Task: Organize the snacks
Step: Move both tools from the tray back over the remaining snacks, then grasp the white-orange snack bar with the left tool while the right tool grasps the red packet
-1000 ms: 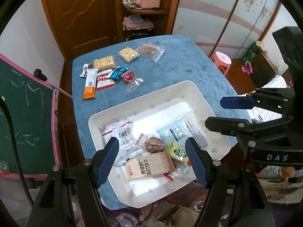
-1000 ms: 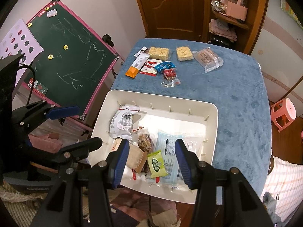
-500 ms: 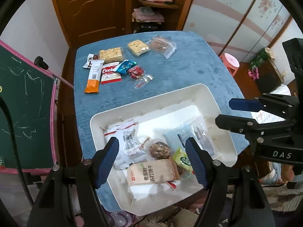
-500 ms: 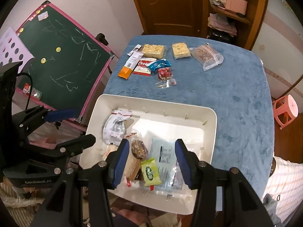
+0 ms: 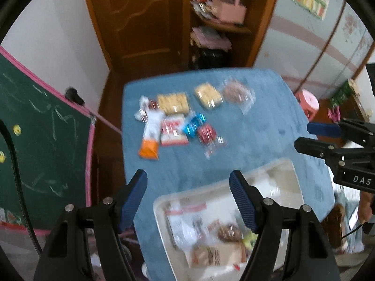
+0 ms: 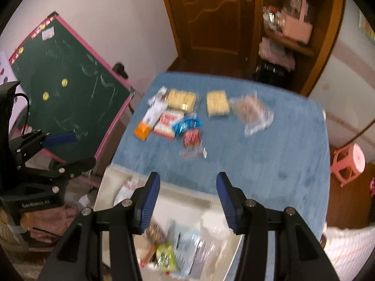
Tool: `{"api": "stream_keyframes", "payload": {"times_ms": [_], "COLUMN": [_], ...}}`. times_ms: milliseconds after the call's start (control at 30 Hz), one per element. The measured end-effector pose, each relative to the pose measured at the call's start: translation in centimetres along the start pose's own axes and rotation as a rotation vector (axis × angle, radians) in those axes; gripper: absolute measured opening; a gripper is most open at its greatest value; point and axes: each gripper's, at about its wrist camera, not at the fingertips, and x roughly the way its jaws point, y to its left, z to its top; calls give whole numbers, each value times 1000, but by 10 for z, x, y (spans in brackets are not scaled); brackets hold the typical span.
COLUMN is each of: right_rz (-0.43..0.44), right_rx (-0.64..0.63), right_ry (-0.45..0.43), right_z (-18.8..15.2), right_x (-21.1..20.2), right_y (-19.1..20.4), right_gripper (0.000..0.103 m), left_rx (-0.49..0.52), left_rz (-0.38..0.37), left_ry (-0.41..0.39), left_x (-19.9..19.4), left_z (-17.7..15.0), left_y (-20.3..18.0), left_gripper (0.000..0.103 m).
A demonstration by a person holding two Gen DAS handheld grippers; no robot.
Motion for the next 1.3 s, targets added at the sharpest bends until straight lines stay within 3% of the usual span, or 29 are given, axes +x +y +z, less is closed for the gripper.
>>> {"api": "stream_keyframes", "payload": {"times_ms": [133, 233, 433, 667, 867, 967, 1033, 1167, 1233, 1267, 1300], "right_rz": [-9, 6, -23, 5, 42, 85, 69, 68, 72, 83, 89], "right_rx": [-16, 1, 25, 43, 22, 17, 8, -7, -23, -22, -17], "right_ry": [-43, -21, 76, 218, 307, 330, 354, 366, 364, 364, 365], "right_z": [34, 55, 77, 70, 59, 57, 55, 52, 52, 52, 52], "right_x": [9, 39, 124, 209, 252, 265, 274, 282, 281, 280, 279], "right_y": [-7, -16, -33, -42, -35, -27, -22, -18, -17, -16, -18], "right_gripper": [54, 55, 55, 55, 55, 56, 56, 57, 51, 51, 50], "left_rx": [-20, -33, -120, -156, -131, -141, -149, -167, -182, -191, -194], "left_rz": [-8, -4, 8, 67, 93, 88, 92, 85, 72, 69, 70], "left_ry": [-66, -86, 17, 193, 288, 308, 319, 341, 349, 368, 365], "left_x": [4, 24, 113, 211, 260, 273, 281, 293, 299, 304, 306], "left_z": [37, 59, 85, 71, 57, 57, 58, 58, 57, 55, 54], "left_y": [16, 28, 67, 91, 96, 100, 103, 109, 114, 116, 117], "left_gripper": [82, 83, 83, 83, 83, 83, 83, 76, 66, 56, 56]}}
